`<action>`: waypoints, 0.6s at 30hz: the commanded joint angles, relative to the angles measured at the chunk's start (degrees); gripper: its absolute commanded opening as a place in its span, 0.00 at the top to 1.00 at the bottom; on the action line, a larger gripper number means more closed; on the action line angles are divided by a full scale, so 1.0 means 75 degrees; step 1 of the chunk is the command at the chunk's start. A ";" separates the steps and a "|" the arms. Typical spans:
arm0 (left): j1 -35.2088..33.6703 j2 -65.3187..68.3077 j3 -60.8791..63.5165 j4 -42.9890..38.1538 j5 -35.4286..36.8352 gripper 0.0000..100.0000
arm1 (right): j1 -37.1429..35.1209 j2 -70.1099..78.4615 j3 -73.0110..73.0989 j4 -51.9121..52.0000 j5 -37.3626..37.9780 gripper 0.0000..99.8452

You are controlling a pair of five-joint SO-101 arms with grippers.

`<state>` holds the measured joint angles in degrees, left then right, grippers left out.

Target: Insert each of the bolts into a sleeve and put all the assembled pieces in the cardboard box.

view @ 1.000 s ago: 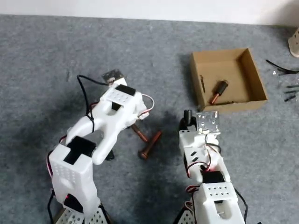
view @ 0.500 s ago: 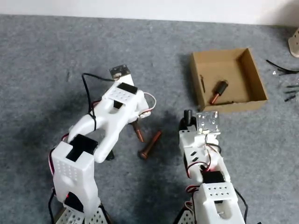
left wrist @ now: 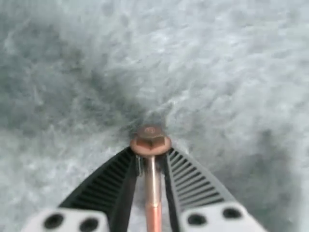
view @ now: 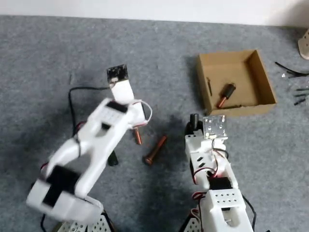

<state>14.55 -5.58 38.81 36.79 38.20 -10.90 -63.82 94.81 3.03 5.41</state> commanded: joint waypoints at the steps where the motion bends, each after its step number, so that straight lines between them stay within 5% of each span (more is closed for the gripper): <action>1: -0.0076 -0.1870 0.1330 -0.1571 -0.0434 1.00 | -0.0018 -0.0135 0.0053 -0.0369 0.0094 0.99; 9: -0.0064 -0.4460 0.4190 -0.4607 -0.1383 1.00 | -0.0826 -0.0100 0.0944 -0.2514 0.0105 0.99; 18: -0.0064 -0.6886 0.6769 -0.8135 -0.1418 1.00 | -0.1319 -0.0088 0.1049 -0.2467 0.0258 0.99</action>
<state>14.46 -50.77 86.64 -15.69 27.82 -17.93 -63.82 95.43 -13.76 5.41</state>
